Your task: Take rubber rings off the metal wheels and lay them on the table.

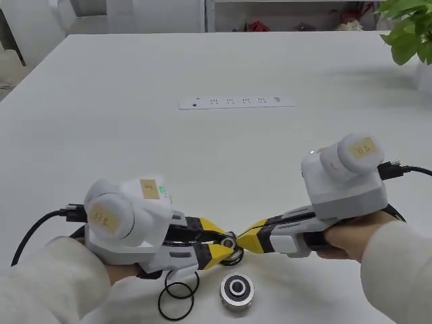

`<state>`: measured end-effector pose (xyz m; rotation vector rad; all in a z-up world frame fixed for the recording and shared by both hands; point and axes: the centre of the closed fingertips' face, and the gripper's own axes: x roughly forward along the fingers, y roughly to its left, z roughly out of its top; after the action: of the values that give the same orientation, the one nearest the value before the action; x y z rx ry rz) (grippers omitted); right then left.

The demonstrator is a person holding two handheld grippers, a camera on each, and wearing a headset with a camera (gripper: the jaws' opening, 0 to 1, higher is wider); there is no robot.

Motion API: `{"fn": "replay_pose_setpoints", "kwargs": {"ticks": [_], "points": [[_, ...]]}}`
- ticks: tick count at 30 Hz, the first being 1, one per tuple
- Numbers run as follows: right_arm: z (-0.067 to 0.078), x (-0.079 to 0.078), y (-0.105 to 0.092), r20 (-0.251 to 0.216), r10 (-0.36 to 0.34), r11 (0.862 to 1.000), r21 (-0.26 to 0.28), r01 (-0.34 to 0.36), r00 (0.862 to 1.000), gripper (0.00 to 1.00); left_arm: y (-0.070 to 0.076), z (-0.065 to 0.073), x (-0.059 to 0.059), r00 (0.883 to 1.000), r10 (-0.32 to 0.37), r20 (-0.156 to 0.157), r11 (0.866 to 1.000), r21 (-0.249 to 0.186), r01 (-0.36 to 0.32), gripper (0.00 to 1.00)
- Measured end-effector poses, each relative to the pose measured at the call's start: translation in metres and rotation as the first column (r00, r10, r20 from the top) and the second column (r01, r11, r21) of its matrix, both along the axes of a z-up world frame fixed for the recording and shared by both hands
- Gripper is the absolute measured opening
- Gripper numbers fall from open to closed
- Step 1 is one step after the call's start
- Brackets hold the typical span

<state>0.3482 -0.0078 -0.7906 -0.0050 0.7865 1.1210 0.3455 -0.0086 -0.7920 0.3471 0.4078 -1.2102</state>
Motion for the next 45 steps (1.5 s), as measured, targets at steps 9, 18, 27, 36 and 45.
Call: {"fn": "replay_pose_setpoints", "kwargs": {"ticks": [9, 18, 27, 36, 45], "points": [[0.005, 0.001, 0.000, -0.001, -0.017, 1.000, 0.025, 0.017, 1.000, 0.00, 0.000, 0.000, 0.000, 1.000, 0.009, -0.011, 1.000, -0.002, -0.009, 0.14], [0.004, 0.002, -0.002, -0.006, -0.033, 0.999, 0.015, 0.033, 0.999, 0.00, -0.001, 0.007, -0.005, 1.000, -0.012, -0.028, 1.000, 0.018, 0.012, 0.23], [0.004, 0.003, -0.007, -0.008, -0.042, 0.999, 0.008, 0.042, 0.999, 0.00, 0.012, 0.042, 0.013, 0.999, 0.032, -0.010, 0.999, -0.030, -0.032, 0.39], [0.011, 0.009, -0.015, 0.001, -0.064, 0.998, 0.027, 0.064, 0.998, 0.00, 0.027, 0.087, 0.012, 0.998, 0.057, 0.012, 0.994, -0.095, -0.056, 0.55], [0.024, 0.017, -0.019, 0.008, -0.104, 0.993, 0.064, 0.104, 0.995, 0.00, 0.046, 0.120, 0.004, 0.995, 0.085, 0.050, 0.989, -0.121, -0.079, 0.67]]}}
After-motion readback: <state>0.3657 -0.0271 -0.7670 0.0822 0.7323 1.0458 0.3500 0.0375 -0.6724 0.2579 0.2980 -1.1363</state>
